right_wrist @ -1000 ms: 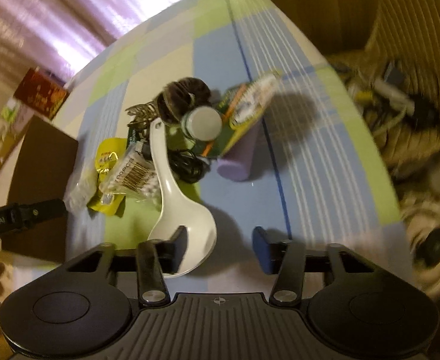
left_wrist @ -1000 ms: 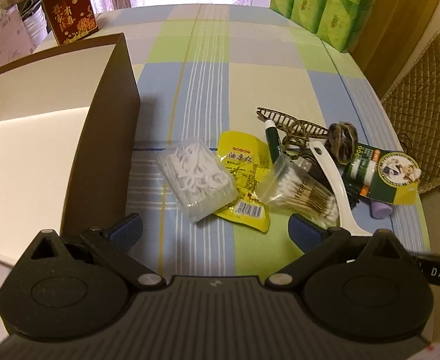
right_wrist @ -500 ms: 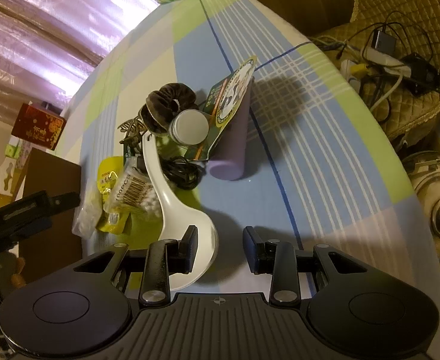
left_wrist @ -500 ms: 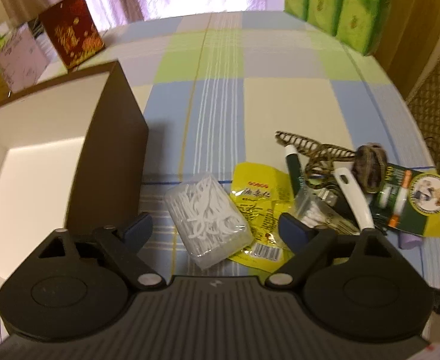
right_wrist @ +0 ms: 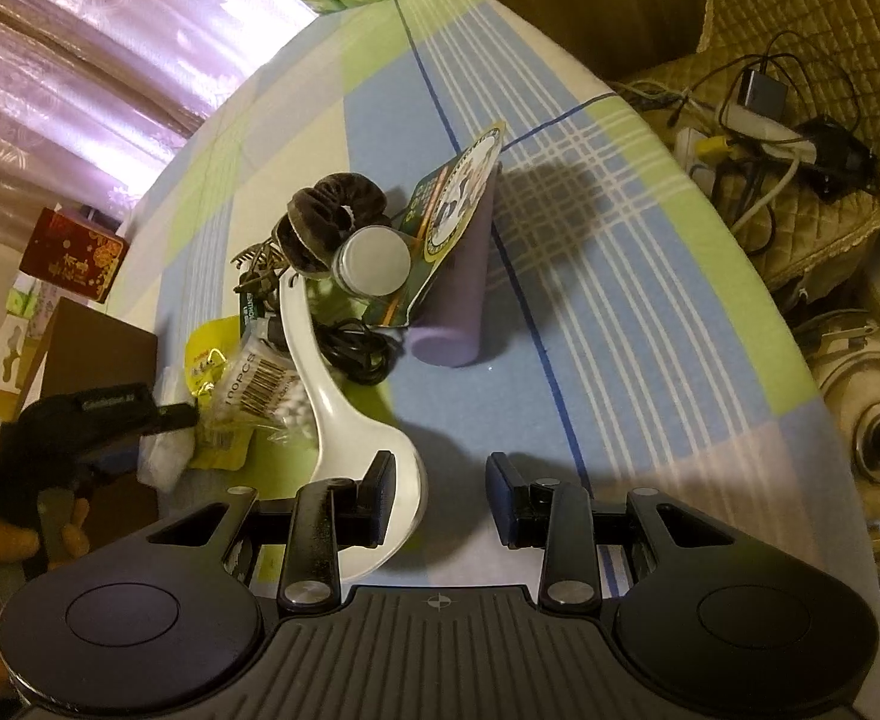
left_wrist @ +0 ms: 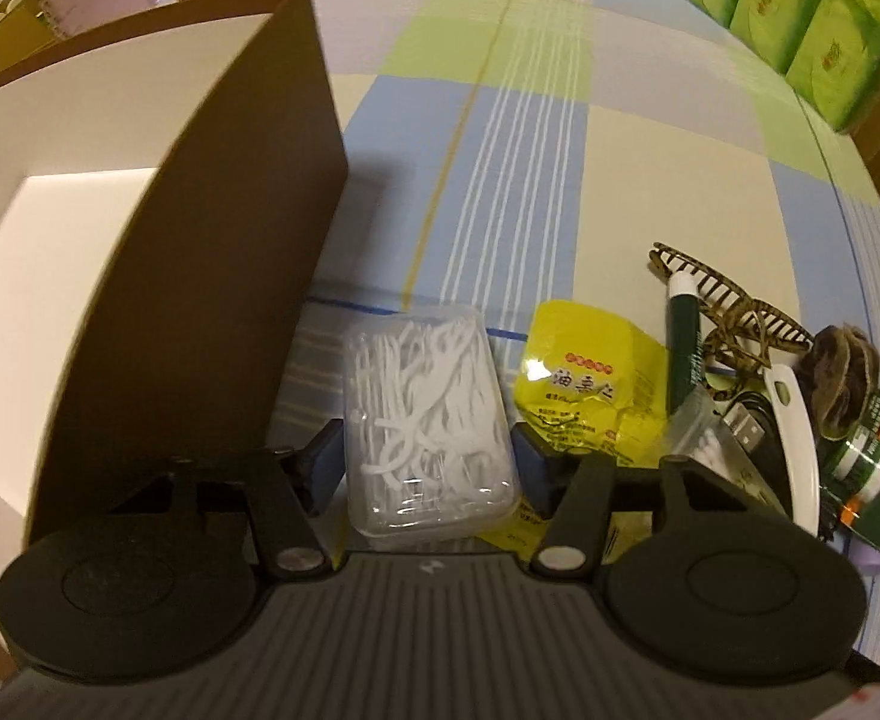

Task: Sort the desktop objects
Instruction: 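Grasp the clear floss-pick box with the left gripper while the right gripper approaches the white ladle, then lift the floss-pick box with the left gripper while the right gripper grasps the white ladle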

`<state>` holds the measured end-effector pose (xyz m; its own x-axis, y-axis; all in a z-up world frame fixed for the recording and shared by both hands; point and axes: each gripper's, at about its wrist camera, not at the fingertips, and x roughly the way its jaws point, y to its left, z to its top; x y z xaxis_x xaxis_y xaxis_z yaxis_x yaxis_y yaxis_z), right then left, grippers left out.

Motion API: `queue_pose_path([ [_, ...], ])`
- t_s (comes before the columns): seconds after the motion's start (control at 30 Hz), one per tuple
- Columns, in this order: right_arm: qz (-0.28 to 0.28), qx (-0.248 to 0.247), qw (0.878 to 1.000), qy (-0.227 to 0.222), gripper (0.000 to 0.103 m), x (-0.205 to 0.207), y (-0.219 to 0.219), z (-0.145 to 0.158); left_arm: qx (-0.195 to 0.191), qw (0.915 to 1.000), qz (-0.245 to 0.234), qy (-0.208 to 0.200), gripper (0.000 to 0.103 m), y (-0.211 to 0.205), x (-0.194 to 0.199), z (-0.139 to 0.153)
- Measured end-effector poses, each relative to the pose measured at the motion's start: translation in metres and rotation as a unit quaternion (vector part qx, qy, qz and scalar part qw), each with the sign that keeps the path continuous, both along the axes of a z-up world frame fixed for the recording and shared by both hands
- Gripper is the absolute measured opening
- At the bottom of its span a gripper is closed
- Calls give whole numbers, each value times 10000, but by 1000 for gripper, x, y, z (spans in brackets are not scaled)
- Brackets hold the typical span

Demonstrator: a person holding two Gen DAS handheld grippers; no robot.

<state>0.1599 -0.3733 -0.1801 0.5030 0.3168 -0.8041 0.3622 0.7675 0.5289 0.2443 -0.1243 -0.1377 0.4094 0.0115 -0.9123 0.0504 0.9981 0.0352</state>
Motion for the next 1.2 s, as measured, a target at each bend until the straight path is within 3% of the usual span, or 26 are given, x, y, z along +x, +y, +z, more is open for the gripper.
queue_pose_path([
  [0.2,69,25,10000,-11,32,-1,1,1,4,9996,-261,-122,51,10,-44,11],
  [0.43,163,11,9999,-2,32,-3,5,1,113,9983,-554,153,52,27,-96,1],
  [0.47,166,10,9999,-5,32,-3,5,1,92,9984,-551,104,53,29,-99,0],
  [0.57,171,-14,9998,-37,32,-4,7,3,0,9985,-554,-41,72,30,-98,-2],
  [0.63,175,-16,9998,-69,32,-4,9,4,105,9980,-604,-125,72,27,-94,-6],
  [0.67,177,-6,9998,-86,32,-4,10,4,104,9979,-626,-113,71,27,-93,-9],
  [0.77,175,-1,9998,-110,32,-4,12,4,-157,9983,-563,-31,53,35,-92,-14],
  [1.07,-14,136,9998,-128,31,-5,15,-3,-181,9961,-867,-9,52,49,-119,-10],
  [1.1,-21,118,9999,-120,28,-5,16,-3,-186,9959,-880,5,52,51,-122,-9],
  [1.13,-15,119,9999,-80,8,-5,17,-5,-205,9958,-896,23,52,54,-124,-8],
  [1.2,-110,205,9997,-12,5,-8,17,-7,-279,9950,-956,23,52,59,-128,-5],
])
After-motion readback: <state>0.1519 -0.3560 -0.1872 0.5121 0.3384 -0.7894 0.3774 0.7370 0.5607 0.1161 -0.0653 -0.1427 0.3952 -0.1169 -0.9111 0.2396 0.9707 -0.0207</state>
